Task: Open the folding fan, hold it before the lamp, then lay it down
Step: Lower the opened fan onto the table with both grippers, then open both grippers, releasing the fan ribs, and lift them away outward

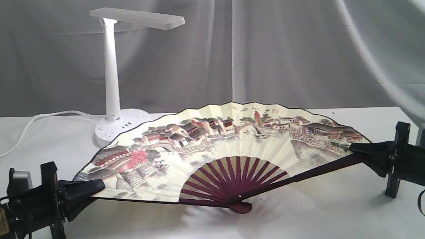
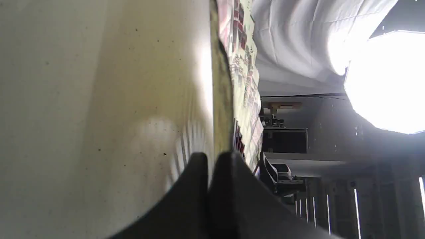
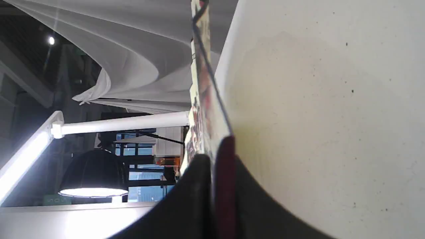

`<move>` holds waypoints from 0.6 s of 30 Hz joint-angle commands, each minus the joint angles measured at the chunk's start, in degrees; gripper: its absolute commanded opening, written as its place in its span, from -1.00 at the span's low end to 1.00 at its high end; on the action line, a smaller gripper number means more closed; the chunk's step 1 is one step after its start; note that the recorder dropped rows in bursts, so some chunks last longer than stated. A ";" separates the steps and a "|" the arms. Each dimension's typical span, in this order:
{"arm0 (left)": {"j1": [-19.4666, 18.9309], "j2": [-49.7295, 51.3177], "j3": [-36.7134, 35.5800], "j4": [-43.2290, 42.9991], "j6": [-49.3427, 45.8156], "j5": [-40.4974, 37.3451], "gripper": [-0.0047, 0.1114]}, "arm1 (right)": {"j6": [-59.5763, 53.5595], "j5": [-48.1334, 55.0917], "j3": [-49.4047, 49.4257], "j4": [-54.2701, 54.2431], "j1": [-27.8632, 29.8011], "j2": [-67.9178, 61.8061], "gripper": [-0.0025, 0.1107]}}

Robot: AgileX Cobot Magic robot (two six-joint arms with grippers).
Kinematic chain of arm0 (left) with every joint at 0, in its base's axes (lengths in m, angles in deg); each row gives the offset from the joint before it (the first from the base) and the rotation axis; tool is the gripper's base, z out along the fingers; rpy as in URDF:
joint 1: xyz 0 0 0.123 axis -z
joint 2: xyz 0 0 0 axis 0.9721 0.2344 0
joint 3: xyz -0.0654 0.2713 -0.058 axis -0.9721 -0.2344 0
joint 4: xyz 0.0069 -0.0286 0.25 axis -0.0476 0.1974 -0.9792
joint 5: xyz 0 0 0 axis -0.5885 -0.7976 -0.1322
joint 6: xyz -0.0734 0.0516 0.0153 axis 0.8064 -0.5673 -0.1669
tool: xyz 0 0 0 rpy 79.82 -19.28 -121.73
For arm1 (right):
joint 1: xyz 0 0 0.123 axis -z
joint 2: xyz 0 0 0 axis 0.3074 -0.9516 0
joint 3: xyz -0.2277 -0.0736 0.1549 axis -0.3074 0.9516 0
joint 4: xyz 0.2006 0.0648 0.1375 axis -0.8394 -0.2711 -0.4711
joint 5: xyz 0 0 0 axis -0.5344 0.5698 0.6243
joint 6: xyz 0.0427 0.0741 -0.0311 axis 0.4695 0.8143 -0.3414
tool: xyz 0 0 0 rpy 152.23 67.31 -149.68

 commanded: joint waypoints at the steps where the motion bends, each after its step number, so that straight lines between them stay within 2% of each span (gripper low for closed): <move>1: -1.24 1.09 -0.13 3.53 -3.51 -4.53 -0.92 | -3.32 -4.84 0.04 0.07 2.40 -2.73 -0.95; 4: -1.24 1.09 -0.13 3.53 -3.51 -4.53 -0.88 | -3.32 -4.84 0.04 1.18 2.40 -2.29 -0.78; 10: -1.24 0.99 -0.13 3.39 -3.26 -4.53 -0.62 | -3.32 -4.84 0.04 1.89 2.40 -1.02 -0.20; 14: -2.03 0.99 -0.13 3.24 -1.69 -4.53 -0.30 | -3.32 -4.84 0.04 2.49 2.40 -0.44 0.05; 18: -4.69 0.99 -0.13 0.65 -1.69 -4.53 0.16 | -3.57 -4.84 0.04 2.81 2.40 -0.23 0.22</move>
